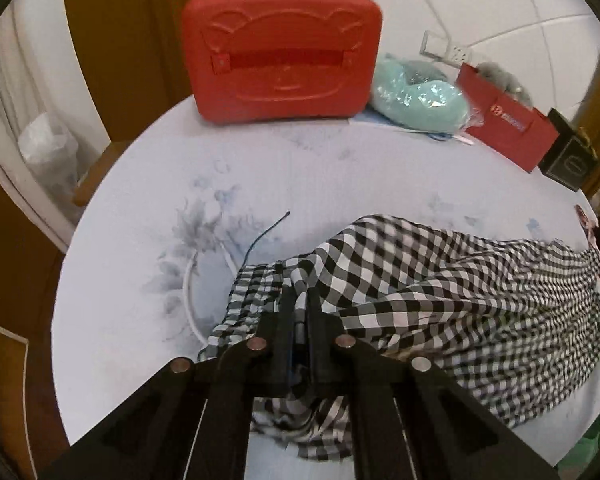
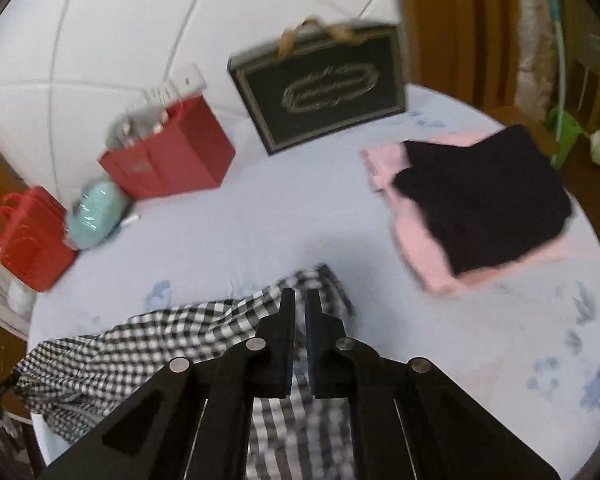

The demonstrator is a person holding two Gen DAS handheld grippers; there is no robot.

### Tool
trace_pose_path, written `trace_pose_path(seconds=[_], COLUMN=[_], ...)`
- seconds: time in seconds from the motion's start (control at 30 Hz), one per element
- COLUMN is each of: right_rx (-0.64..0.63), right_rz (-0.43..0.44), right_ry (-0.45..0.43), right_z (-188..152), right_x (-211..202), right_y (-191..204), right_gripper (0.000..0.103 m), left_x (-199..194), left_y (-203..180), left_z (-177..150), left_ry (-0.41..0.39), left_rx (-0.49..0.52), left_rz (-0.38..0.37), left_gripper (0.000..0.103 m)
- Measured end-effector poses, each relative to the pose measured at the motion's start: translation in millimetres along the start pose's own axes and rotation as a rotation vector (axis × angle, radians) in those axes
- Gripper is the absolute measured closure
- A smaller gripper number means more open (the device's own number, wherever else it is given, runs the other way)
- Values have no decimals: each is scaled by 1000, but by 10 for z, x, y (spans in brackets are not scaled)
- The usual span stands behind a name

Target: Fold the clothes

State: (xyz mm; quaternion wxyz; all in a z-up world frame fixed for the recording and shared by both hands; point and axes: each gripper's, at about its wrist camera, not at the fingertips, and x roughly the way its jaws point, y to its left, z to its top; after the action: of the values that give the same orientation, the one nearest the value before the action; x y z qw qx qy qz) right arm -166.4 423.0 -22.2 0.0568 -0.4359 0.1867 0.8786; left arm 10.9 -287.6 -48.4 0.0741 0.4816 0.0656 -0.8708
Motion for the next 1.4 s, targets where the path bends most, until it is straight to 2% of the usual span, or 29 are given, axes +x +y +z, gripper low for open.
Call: trace_pose_path(seconds=[0.1, 0.2, 0.27, 0.3, 0.33, 0.4, 0.53, 0.57, 0.6, 0.63, 0.67, 0.73, 0.8, 0.97, 1.13, 1.2, 1.3, 1.4], right_rx=[29, 66, 85, 86, 90, 101, 119, 121, 122, 118, 103, 48, -8, 8, 56, 82, 138, 158], right_rz=[8, 17, 34, 35, 42, 44, -5, -18, -32, -41, -54, -84, -95, -19, -16, -40, -77, -164], right_ry=[39, 80, 92, 101, 108, 129, 175, 188, 201, 229, 267, 319, 279, 106, 44, 74, 174, 252], right_z=[-222, -313, -303, -282, -251, -156, 41, 78, 102, 118, 118, 118, 156, 116, -380, -633, -1054, -1313], right_x=[-131, 53, 195, 289, 384, 594, 1009, 1098, 1188, 1293, 1393, 1536, 1428, 468, -347, -462, -381, -231], right_y=[-167, -188, -160, -135, -109, -67, -36, -32, -22, 0, 37, 146, 257, 141, -194, -334, -618, -816], right_gripper=[98, 85, 36, 29, 28, 31, 32, 36, 47, 87, 101, 101, 101, 101, 101, 101, 101, 89], left_x=[18, 131, 175, 186, 202, 232, 240, 240, 241, 244, 250, 258, 239, 82, -50, -52, 48, 203], left_y=[15, 37, 38, 38, 47, 61, 51, 46, 46, 49, 51, 55, 66, 133, 152, 89, 2, -39], left_z=[-66, -99, -115, -124, -131, -138, -138, -138, -139, -141, -144, -148, -159, -221, -355, -451, -622, -775], left_ry=[12, 40, 52, 57, 60, 67, 65, 63, 64, 65, 66, 66, 64, 47, 49, 67, 128, 208], left_rx=[14, -2, -8, -11, -16, -30, -34, -33, -35, -38, -38, -35, -33, -27, -4, 21, 63, 94], left_rz=[2, 9, 15, 17, 19, 19, 26, 29, 30, 30, 32, 37, 34, 16, -3, -12, -13, 5], left_gripper=[99, 99, 99, 99, 99, 99, 99, 99, 99, 99, 99, 99, 99, 99, 99, 99, 99, 98])
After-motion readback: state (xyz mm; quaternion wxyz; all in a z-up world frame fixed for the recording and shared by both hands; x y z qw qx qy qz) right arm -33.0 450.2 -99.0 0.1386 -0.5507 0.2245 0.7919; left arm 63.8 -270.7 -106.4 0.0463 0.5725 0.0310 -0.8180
